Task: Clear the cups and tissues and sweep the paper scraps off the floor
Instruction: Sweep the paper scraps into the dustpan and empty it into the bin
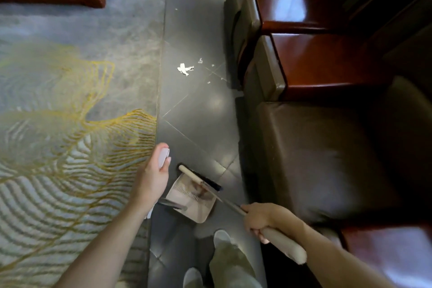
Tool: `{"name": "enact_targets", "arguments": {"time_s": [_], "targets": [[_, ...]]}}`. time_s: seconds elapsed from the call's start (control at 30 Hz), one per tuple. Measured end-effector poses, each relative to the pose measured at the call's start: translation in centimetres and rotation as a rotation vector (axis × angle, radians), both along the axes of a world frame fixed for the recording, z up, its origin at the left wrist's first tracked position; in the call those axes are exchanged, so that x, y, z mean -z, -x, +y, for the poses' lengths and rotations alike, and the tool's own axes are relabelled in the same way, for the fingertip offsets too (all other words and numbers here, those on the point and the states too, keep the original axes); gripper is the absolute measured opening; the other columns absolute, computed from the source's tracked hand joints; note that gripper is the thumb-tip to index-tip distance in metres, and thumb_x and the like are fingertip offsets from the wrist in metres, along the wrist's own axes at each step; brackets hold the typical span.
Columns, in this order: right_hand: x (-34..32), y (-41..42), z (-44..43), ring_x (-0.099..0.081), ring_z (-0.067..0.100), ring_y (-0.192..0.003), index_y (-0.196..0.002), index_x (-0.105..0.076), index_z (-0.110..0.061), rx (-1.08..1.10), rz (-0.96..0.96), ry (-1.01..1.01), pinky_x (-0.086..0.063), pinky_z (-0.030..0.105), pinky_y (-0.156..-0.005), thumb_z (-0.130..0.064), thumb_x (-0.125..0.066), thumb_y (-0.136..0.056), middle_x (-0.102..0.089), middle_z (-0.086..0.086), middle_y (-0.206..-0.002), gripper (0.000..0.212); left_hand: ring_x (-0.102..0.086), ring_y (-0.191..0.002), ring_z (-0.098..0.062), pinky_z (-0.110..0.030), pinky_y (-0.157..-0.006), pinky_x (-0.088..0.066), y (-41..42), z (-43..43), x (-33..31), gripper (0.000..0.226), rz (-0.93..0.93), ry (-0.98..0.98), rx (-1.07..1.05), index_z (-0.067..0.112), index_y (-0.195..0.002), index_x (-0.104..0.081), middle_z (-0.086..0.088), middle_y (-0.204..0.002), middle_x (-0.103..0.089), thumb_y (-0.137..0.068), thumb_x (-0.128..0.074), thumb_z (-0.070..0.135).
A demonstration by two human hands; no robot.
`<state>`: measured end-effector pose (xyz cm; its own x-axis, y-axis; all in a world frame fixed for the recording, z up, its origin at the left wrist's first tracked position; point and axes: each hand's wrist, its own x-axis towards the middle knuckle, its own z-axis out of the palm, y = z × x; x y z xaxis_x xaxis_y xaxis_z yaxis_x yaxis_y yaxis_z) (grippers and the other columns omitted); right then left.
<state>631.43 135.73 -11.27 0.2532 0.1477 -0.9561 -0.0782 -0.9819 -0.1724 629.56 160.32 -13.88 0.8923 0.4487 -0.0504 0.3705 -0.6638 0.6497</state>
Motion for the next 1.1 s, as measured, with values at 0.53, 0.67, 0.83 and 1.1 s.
{"name": "enact_targets", "arguments": {"time_s": [0.53, 0.67, 0.83, 1.1], "targets": [[-6.6, 12.3, -5.0, -0.029, 0.006, -0.036, -0.14, -0.037, -0.011, 0.506, 0.15, -0.242, -0.03, 0.014, -0.032, 0.008, -0.036, -0.09, -0.028, 0.003, -0.059, 0.053, -0.059, -0.095, -0.042, -0.036, -0.073, -0.038, 19.6, -4.0, -2.6, 0.028, -0.077, 0.029, -0.112, 0.008, -0.121, -0.053, -0.017, -0.107, -0.064, -0.093, -0.053, 0.009], [-6.1, 16.7, -6.6, -0.032, 0.006, -0.035, -0.135, -0.043, -0.012, 0.492, 0.188, -0.236, -0.032, 0.014, -0.032, 0.006, -0.039, -0.09, -0.033, 0.002, -0.058, 0.049, -0.059, -0.096, -0.044, -0.042, -0.077, -0.043, 28.6, -6.7, -3.3, 0.029, -0.087, 0.006, -0.242, 0.012, -0.122, -0.053, -0.017, -0.11, -0.065, -0.094, -0.053, 0.012], [-4.9, 22.4, -7.1, -0.037, 0.006, -0.032, -0.133, -0.047, -0.011, 0.471, 0.204, -0.192, -0.034, 0.014, -0.032, 0.005, -0.043, -0.089, -0.039, 0.001, -0.053, 0.047, -0.06, -0.087, -0.043, -0.037, -0.067, -0.038, 39.3, -9.5, -3.6, 0.024, -0.084, 0.018, -0.355, 0.014, -0.117, -0.053, -0.018, -0.098, -0.066, -0.093, -0.053, 0.011], [-0.5, 31.2, -5.0, -0.051, 0.012, -0.049, -0.104, -0.056, -0.011, 0.189, -0.102, -0.166, -0.047, 0.023, -0.049, -0.005, -0.047, -0.091, -0.056, 0.006, -0.064, 0.018, -0.061, -0.094, -0.037, -0.028, -0.069, -0.039, 50.7, -11.2, -3.3, 0.024, -0.032, 0.069, -0.478, 0.015, -0.118, -0.051, -0.005, -0.103, -0.063, -0.094, -0.051, 0.011]]}}
